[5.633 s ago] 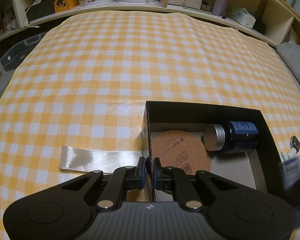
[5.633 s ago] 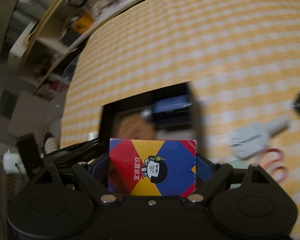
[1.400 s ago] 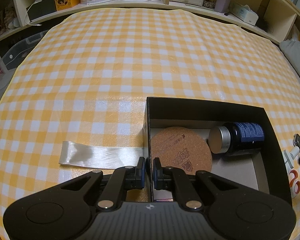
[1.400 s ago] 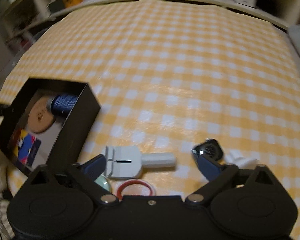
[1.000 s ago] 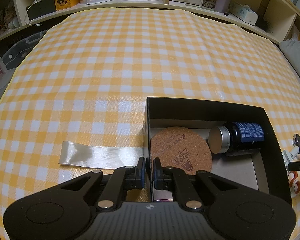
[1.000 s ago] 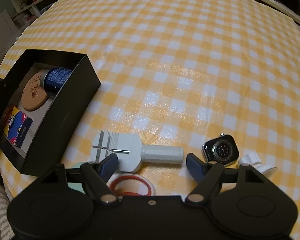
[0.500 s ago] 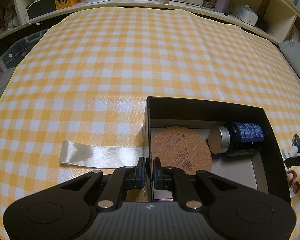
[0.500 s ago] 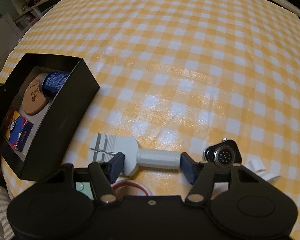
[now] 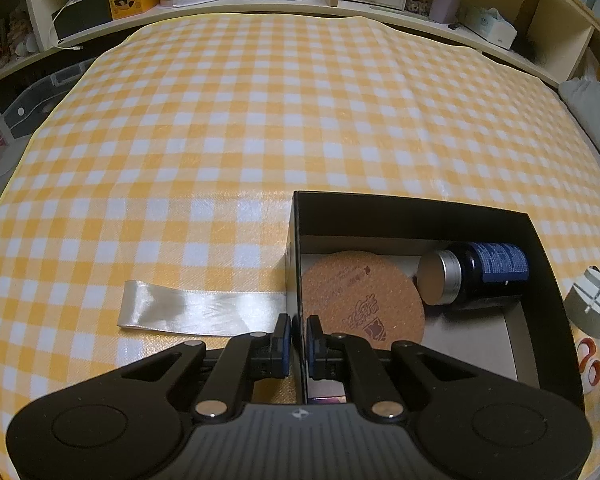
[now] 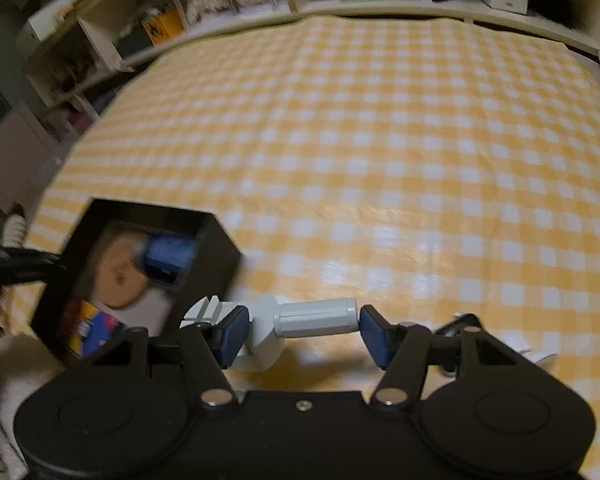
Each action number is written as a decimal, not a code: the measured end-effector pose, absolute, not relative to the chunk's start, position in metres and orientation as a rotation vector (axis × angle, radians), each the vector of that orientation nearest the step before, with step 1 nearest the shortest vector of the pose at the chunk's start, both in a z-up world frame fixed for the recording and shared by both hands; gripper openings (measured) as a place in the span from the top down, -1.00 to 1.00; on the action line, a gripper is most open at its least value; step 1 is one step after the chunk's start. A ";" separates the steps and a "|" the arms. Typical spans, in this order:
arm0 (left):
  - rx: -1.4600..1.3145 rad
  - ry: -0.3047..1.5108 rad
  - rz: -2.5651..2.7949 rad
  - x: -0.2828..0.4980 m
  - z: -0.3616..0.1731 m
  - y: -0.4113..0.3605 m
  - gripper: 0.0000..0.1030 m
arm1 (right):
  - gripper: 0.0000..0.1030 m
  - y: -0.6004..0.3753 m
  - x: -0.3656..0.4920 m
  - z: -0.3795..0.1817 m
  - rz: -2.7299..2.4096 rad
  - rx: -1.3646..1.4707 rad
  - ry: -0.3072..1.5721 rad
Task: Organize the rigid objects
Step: 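Lower the right gripper onto the white watch-band tool and grasp it, then carry the white watch-band tool into the black box and release it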
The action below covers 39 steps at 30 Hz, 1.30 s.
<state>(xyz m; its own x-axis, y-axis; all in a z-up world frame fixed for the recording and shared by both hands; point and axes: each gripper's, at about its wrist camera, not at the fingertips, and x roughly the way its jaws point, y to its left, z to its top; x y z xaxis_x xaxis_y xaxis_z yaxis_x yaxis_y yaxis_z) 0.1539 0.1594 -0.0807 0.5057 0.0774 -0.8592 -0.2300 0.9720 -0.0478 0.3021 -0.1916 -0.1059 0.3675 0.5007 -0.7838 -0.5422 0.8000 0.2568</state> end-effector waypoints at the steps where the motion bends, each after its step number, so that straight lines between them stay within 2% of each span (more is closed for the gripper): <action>1: -0.163 1.025 0.186 0.154 -0.081 0.159 0.84 | -0.20 -0.189 0.298 -0.102 0.680 -0.041 0.981; 10: -0.162 1.026 0.186 0.154 -0.081 0.160 0.84 | -0.19 -0.185 0.287 -0.085 0.682 0.015 0.929; 12: -0.161 1.026 0.186 0.154 -0.081 0.158 0.84 | 0.74 -0.187 0.286 -0.080 0.676 0.045 0.913; 13: -0.161 1.027 0.187 0.154 -0.082 0.158 0.84 | 0.84 -0.189 0.287 -0.078 0.666 0.088 0.922; 18: -0.167 1.029 0.187 0.153 -0.087 0.157 0.84 | 0.84 -0.179 0.281 -0.081 0.646 0.099 0.937; 20: -0.168 1.028 0.187 0.153 -0.087 0.157 0.84 | 0.74 -0.174 0.278 -0.082 0.659 0.070 0.946; 23: -0.168 1.029 0.186 0.153 -0.088 0.157 0.84 | 0.31 -0.174 0.279 -0.086 0.641 0.046 0.961; 27: -0.169 1.029 0.187 0.153 -0.088 0.157 0.84 | 0.01 -0.176 0.281 -0.097 0.634 -0.002 1.025; 32: -0.168 1.029 0.187 0.154 -0.088 0.157 0.84 | -0.06 -0.170 0.270 -0.122 0.633 -0.162 1.122; 36: -0.169 1.030 0.187 0.154 -0.088 0.158 0.84 | -0.30 -0.163 0.261 -0.136 0.657 -0.265 1.177; 39: -0.169 1.030 0.187 0.154 -0.088 0.157 0.84 | -0.30 -0.161 0.259 -0.142 0.656 -0.314 1.194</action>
